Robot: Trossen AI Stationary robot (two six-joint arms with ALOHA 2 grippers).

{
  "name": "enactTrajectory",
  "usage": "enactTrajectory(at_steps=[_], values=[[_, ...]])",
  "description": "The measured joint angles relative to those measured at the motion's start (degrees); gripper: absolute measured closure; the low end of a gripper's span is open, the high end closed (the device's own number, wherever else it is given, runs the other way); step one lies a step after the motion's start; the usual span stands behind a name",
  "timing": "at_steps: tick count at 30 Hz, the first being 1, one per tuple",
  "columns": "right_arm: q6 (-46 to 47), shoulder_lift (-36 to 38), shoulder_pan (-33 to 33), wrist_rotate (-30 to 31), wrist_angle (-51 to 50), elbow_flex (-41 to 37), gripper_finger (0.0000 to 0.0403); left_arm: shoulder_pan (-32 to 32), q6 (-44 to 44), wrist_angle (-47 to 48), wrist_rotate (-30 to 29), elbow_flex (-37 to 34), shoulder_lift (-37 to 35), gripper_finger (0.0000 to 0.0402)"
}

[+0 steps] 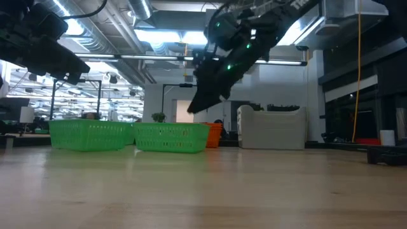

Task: Stack baskets by color
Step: Stack the bottom left green bin on top of the top green bin

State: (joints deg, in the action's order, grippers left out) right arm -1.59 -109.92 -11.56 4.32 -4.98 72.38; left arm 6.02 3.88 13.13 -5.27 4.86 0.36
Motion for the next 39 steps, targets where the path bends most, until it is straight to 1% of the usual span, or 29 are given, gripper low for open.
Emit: enactTrajectory(at_steps=[6, 11, 15, 17, 19, 21, 23, 25, 27, 31, 34, 36, 39], values=[[-0.25, -3.12, -0.70, 4.83, 2.75, -0.02, 0.0246, 0.00, 0.00, -0.01, 0.01, 0.00, 0.00, 0.0401], [-0.17, -3.28, -1.07, 5.31, 3.60, -0.02, 0.0246, 0.02, 0.00, -0.01, 0.01, 0.00, 0.00, 0.0401], [-0.15, -2.66, -0.52, 5.15, 1.74, 0.50, 0.0246, 0.02, 0.65, -0.14, 0.01, -0.02, 0.00, 0.0401], [-0.32, -1.50, -0.10, 7.56, -2.83, 1.96, 0.0246, 0.01, 4.19, -2.96, -0.05, -0.34, 0.03, 0.0401], [-0.22, 0.25, 0.54, 13.77, -8.88, 4.16, 0.0246, -0.02, 6.20, -8.34, -0.50, -0.30, 0.54, 0.0401], [-0.10, 2.18, 1.16, 20.65, -16.02, 6.42, 0.0246, -0.15, 6.61, -9.52, -1.87, 0.43, 1.65, 0.0401], [0.20, 4.32, 1.45, 25.64, -23.17, 8.06, 0.0246, -0.38, 8.86, -5.00, -4.37, 1.33, 3.14, 0.0401], [2.43, 6.48, 1.39, 28.55, -30.16, 9.26, 0.0246, -0.97, 11.65, -2.28, -6.33, 2.74, 5.82, 0.0400], [5.89, 8.96, 0.92, 30.37, -37.51, 9.55, 0.0246, -1.74, 13.30, -1.65, -6.57, 4.38, 8.96, 0.0392], [17.05, 12.65, -0.21, 34.35, -54.36, 9.52, 0.0246, -3.04, 12.59, 0.50, -5.17, 9.31, 15.57, 0.0362], [27.26, 14.92, -0.41, 37.90, -66.52, 8.98, 0.0246, -3.90, 10.43, 6.19, -5.06, 14.21, 21.02, 0.0334], [32.38, 16.86, -0.39, 39.32, -71.96, 7.22, 0.0246, -4.56, 9.02, 10.72, -5.12, 18.10, 24.66, 0.0319], [36.68, 20.61, -0.39, 39.60, -74.05, 2.98, 0.0246, -5.71, 6.43, 19.37, -5.45, 23.75, 30.53, 0.0307]])
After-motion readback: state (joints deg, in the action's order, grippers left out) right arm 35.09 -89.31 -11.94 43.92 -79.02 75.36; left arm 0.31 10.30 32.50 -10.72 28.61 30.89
